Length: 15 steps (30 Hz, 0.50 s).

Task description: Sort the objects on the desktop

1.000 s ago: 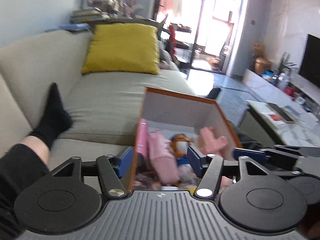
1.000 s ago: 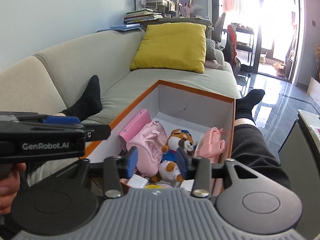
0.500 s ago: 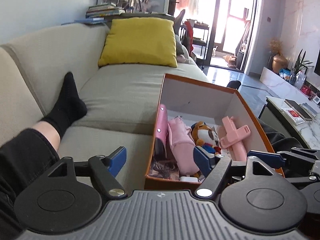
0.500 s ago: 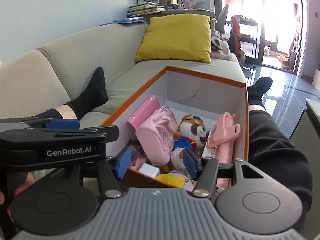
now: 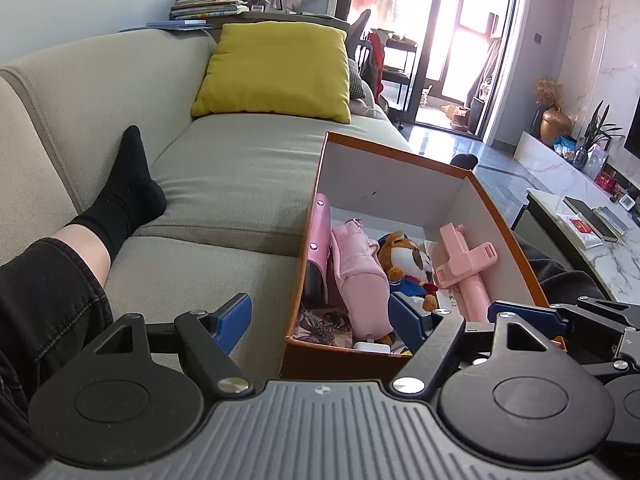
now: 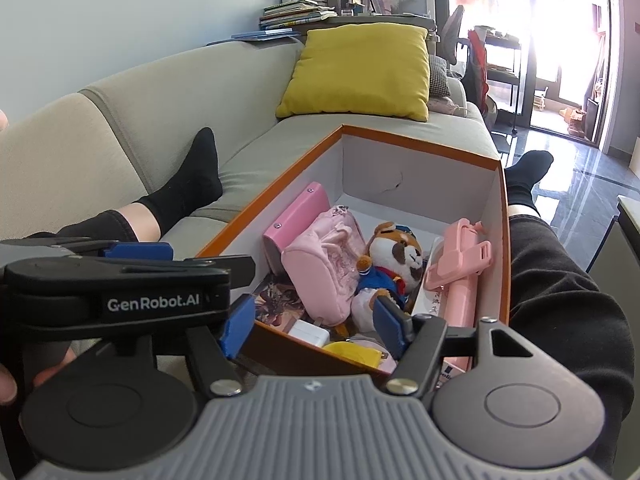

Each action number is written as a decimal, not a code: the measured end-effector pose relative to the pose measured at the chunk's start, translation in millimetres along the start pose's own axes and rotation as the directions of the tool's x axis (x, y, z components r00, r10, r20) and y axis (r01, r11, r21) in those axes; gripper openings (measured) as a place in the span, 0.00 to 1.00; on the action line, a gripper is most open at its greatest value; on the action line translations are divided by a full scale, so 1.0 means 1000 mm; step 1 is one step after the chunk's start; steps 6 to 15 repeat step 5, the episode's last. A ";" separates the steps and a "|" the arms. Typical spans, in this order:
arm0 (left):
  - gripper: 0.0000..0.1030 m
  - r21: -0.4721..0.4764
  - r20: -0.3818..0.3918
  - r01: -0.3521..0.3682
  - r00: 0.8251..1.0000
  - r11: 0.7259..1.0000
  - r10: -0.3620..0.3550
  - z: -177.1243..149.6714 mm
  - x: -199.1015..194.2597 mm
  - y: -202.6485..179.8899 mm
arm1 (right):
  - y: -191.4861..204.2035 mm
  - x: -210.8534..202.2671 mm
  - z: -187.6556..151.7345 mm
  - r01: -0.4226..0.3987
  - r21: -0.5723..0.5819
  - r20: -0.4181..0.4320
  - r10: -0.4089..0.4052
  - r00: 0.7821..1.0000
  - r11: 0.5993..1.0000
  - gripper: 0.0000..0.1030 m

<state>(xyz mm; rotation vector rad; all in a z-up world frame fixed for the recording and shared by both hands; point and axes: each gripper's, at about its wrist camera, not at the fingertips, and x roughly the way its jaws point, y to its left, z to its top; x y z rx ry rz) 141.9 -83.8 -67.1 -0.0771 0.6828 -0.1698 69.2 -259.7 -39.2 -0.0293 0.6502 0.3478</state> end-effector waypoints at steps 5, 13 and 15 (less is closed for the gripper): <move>0.86 0.008 0.003 0.006 1.000 1.000 -0.006 -0.001 -0.002 -0.003 | 0.001 -0.002 -0.001 -0.006 -0.002 0.003 0.006 1.000 1.000 0.68; 0.86 0.008 0.003 0.006 1.000 1.000 -0.006 -0.001 -0.002 -0.003 | 0.001 -0.002 -0.001 -0.006 -0.002 0.003 0.006 1.000 1.000 0.68; 0.86 0.008 0.003 0.006 1.000 1.000 -0.006 -0.001 -0.002 -0.003 | 0.001 -0.002 -0.001 -0.006 -0.002 0.003 0.006 1.000 1.000 0.68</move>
